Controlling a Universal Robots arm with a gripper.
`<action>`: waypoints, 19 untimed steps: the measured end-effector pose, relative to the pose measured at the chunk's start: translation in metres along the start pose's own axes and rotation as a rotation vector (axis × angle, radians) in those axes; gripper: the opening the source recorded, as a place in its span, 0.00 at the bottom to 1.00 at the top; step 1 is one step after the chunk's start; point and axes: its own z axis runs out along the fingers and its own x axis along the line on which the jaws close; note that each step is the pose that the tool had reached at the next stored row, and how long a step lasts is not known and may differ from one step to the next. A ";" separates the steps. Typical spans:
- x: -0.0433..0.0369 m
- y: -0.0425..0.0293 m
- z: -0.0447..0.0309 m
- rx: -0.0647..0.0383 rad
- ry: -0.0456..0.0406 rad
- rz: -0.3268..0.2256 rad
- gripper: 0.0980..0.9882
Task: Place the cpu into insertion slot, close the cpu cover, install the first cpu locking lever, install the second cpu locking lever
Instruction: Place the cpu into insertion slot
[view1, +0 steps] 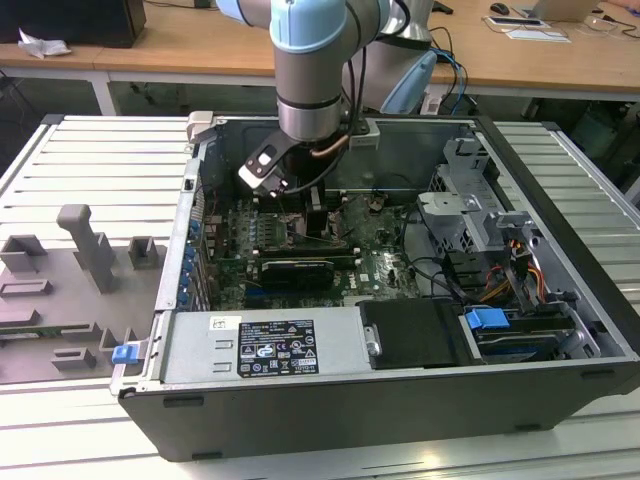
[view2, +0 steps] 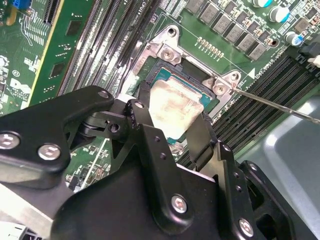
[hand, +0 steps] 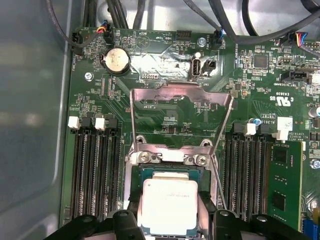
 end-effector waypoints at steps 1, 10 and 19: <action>-0.0006 0.0000 0.0004 0.000 -0.0004 0.000 0.48; -0.0008 -0.0004 0.0023 0.001 -0.0090 -0.001 0.48; -0.0004 -0.0003 0.0030 0.000 -0.0086 -0.001 0.57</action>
